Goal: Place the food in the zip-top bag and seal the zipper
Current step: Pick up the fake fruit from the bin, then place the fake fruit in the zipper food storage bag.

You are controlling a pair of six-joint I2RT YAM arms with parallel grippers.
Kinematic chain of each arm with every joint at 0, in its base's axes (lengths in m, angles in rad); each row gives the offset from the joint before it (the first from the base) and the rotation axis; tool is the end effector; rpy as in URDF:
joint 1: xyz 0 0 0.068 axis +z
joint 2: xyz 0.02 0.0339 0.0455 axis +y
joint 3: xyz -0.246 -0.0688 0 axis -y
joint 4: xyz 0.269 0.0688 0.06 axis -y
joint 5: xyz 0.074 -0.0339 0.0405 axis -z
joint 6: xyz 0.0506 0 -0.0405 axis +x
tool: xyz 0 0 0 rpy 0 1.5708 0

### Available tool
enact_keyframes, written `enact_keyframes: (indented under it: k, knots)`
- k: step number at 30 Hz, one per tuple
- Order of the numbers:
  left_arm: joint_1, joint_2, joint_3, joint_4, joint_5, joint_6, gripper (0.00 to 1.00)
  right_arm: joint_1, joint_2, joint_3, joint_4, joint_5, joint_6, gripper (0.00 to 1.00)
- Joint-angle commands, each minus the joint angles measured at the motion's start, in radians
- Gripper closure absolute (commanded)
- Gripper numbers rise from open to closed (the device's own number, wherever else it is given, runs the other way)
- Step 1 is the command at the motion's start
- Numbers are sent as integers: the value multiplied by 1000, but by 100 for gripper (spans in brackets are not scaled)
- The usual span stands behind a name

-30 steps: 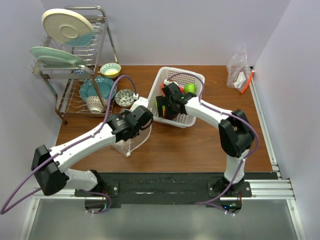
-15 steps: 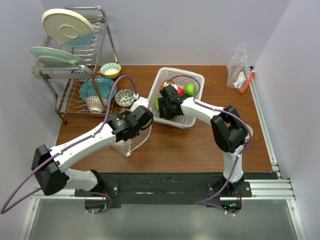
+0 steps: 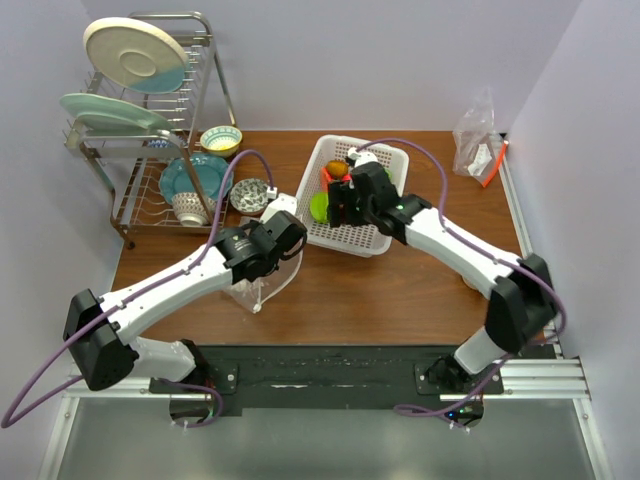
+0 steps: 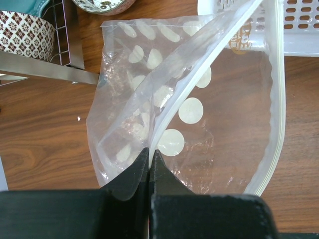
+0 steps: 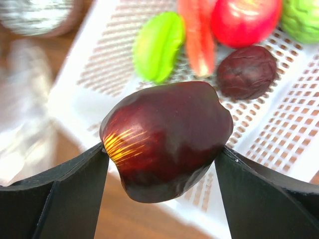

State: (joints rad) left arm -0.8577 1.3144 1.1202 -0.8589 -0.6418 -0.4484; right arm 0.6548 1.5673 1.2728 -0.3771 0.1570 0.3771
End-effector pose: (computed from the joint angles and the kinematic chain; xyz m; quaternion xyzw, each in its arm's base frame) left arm 0.2125 -0.1994 0.2589 0.1074 0.9146 0.0946 0.3782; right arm 0.3150 0.2319 0.2617 -0.0905 0.8939 0.1523 0.4117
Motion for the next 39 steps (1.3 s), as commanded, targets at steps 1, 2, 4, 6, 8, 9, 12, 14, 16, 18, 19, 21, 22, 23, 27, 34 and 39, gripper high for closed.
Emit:
enact_keyframes:
  k: [1, 2, 4, 6, 8, 9, 12, 14, 16, 18, 19, 21, 22, 23, 27, 34, 39]
  knots:
    - [5, 14, 53, -12, -24, 7, 100, 0, -145, -121, 124, -256, -38, 33]
    - [5, 13, 56, -12, -24, 7, 100, 0, -201, -145, 148, -374, -32, 34]
    - [6, 14, 66, -12, -15, 7, 100, 0, -252, -219, 219, -474, -5, 34]
    - [5, 16, 73, -8, -7, 8, 100, 0, -311, -283, 304, -606, 57, 34]
    - [5, 17, 78, -5, 7, 10, 100, 2, -335, -320, 366, -681, 133, 34]
    - [5, 19, 82, -2, 14, 11, 100, 5, -351, -352, 430, -736, 157, 34]
    - [6, 23, 95, 6, 47, 13, 100, 22, -348, -398, 541, -795, 238, 34]
    - [5, 26, 99, 9, 79, 14, 100, 35, -334, -409, 589, -829, 272, 33]
    - [5, 26, 101, 18, 103, 16, 100, 61, -305, -411, 629, -830, 279, 33]
    - [5, 26, 102, 23, 114, 16, 100, 87, -276, -395, 644, -829, 281, 33]
    - [6, 25, 104, 23, 125, 20, 100, 97, -250, -389, 647, -824, 276, 33]
    - [6, 23, 110, 20, 134, 23, 100, 109, -219, -369, 653, -809, 273, 33]
    - [5, 22, 113, 18, 145, 25, 100, 112, -187, -363, 656, -804, 267, 34]
    - [6, 14, 116, 14, 151, 25, 100, 111, -175, -359, 659, -794, 267, 34]
    - [6, -20, 142, 5, 185, 25, 100, 112, -124, -342, 670, -768, 244, 35]
    - [5, -56, 190, -11, 264, 22, 100, 112, -85, -339, 713, -717, 244, 34]
    - [5, -64, 190, -2, 297, 17, 100, 112, -98, -337, 699, -680, 246, 8]
